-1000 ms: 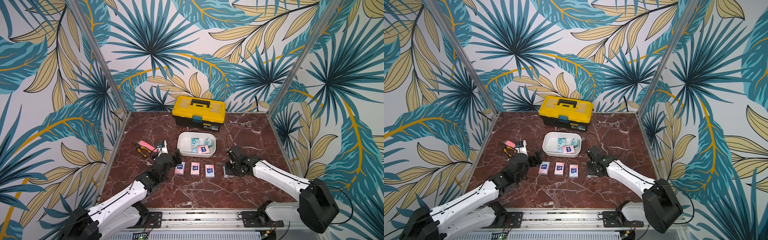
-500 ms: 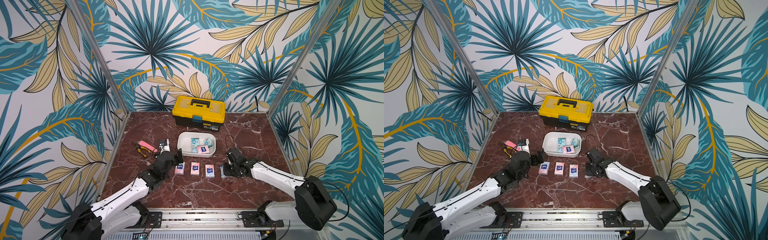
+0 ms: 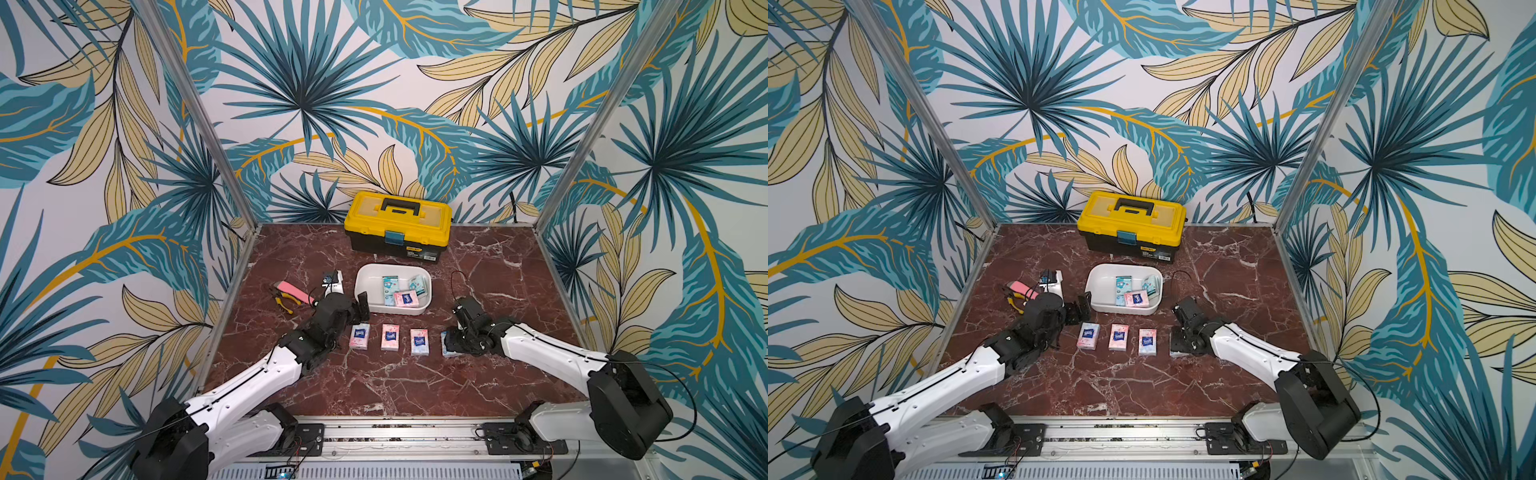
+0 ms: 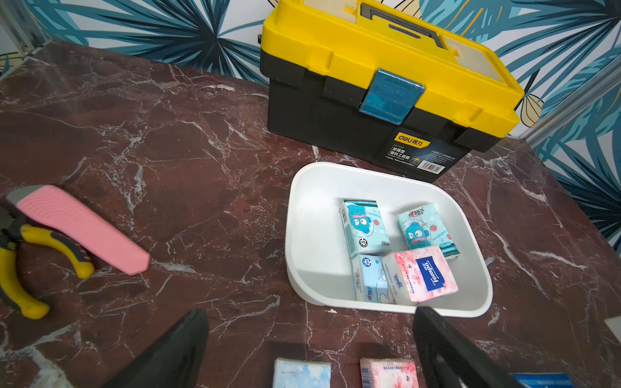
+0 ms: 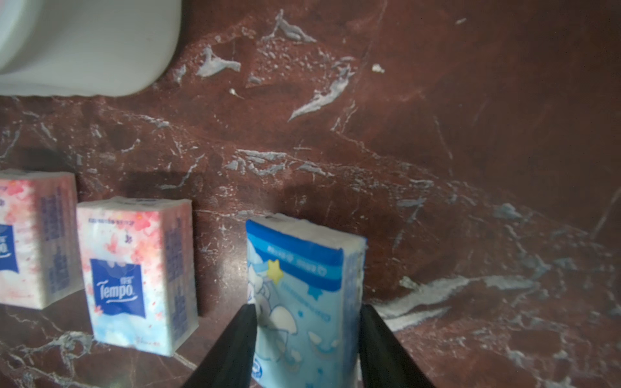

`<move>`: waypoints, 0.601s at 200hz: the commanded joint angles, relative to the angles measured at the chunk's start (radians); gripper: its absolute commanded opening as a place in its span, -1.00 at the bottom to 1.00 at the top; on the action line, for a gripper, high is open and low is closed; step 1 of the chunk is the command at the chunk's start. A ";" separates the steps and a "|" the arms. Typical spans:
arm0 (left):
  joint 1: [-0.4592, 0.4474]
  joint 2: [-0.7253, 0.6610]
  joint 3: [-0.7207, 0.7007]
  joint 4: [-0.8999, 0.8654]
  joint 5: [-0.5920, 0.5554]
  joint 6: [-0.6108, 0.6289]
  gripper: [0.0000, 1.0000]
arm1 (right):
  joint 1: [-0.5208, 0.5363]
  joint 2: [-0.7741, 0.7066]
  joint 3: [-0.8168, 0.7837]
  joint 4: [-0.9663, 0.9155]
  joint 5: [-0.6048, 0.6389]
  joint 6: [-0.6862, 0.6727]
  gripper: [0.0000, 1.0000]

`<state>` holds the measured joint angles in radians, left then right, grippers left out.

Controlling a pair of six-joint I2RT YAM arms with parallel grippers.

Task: Take the pocket tissues out of the storage box
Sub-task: Place the pocket tissues at the center of the board.

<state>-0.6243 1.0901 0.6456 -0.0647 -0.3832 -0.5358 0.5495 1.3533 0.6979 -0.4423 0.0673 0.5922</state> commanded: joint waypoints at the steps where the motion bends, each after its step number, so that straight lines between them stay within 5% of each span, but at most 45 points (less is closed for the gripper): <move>1: 0.018 0.040 0.092 -0.074 0.051 -0.024 1.00 | -0.002 -0.008 0.011 -0.045 0.053 0.004 0.17; 120: 0.074 0.532 0.610 -0.440 0.286 0.034 1.00 | -0.021 -0.157 0.133 -0.165 0.141 -0.025 0.78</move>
<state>-0.5625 1.5440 1.1400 -0.3878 -0.1535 -0.5350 0.5358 1.2205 0.8185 -0.5594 0.1677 0.5793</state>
